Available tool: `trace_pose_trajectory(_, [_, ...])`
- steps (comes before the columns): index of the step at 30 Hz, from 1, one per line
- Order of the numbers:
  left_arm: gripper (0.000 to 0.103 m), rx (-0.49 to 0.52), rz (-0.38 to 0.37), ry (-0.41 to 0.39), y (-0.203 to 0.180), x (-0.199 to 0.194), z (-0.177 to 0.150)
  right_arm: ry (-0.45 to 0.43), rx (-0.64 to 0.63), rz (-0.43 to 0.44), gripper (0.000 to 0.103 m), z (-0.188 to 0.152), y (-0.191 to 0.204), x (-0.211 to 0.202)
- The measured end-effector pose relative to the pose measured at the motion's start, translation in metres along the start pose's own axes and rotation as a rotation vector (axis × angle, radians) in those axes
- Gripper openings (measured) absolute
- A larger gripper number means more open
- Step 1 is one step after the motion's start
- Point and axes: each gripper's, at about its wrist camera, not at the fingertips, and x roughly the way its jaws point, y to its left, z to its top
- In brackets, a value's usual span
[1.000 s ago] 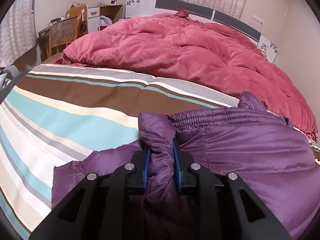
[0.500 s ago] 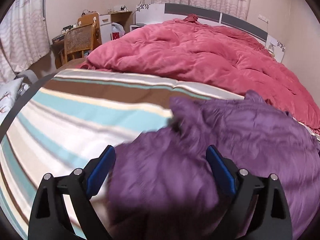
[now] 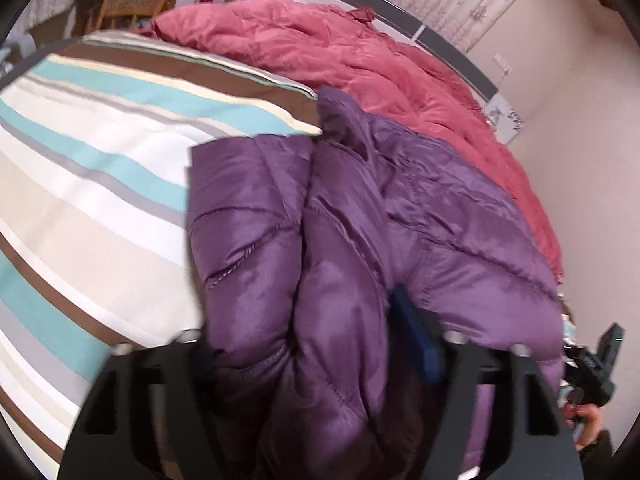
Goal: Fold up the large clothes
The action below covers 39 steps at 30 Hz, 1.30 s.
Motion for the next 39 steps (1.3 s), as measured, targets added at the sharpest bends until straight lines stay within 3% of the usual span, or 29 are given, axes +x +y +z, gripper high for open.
trace_pose_trajectory(1, [0.05, -0.011, -0.021, 0.008, -0.001, -0.001, -0.002, 0.01, 0.005, 0.029, 0.039, -0.001, 0.003, 0.001])
trace_pose_trajectory(4, [0.032, 0.006, -0.035, 0.002, -0.008, -0.008, -0.007, -0.001, -0.002, 0.032, 0.023, -0.001, 0.012, -0.007])
trace_pose_trajectory(7, [0.023, 0.035, -0.048, 0.0, -0.016, -0.019, -0.012, -0.013, 0.004, 0.061, 0.018, -0.001, 0.012, -0.022])
trace_pose_trajectory(15, [0.021, 0.058, -0.134, 0.03, -0.022, -0.053, -0.055, -0.017, 0.04, 0.103, 0.017, -0.02, -0.012, -0.066])
trace_pose_trajectory(25, [0.021, 0.072, -0.24, 0.053, -0.035, -0.089, -0.118, -0.026, 0.096, 0.081, 0.017, -0.08, -0.058, -0.121])
trace_pose_trajectory(27, [0.023, 0.083, -0.241, 0.044, -0.037, -0.092, -0.13, -0.026, 0.087, 0.061, 0.018, -0.091, -0.065, -0.126])
trace_pose_trajectory(29, [0.031, 0.073, -0.228, 0.022, -0.036, -0.093, -0.137, -0.036, 0.072, 0.046, 0.025, -0.098, -0.068, -0.127])
trace_pose_trajectory(31, [0.045, 0.057, -0.202, 0.002, -0.033, -0.093, -0.14, -0.053, 0.077, 0.011, 0.046, -0.1, -0.07, -0.131])
trace_pose_trajectory(32, [0.059, 0.051, -0.196, -0.006, -0.033, -0.095, -0.142, -0.063, 0.084, -0.009, 0.048, -0.099, -0.07, -0.133])
trace_pose_trajectory(36, [0.074, 0.043, -0.191, -0.028, -0.032, -0.104, -0.156, -0.188, 0.068, -0.13, 0.048, -0.097, -0.057, -0.163])
trace_pose_trajectory(39, [0.076, -0.022, -0.215, -0.028, -0.027, -0.106, -0.171, -0.239, -0.014, -0.089, 0.048, -0.094, -0.023, -0.17])
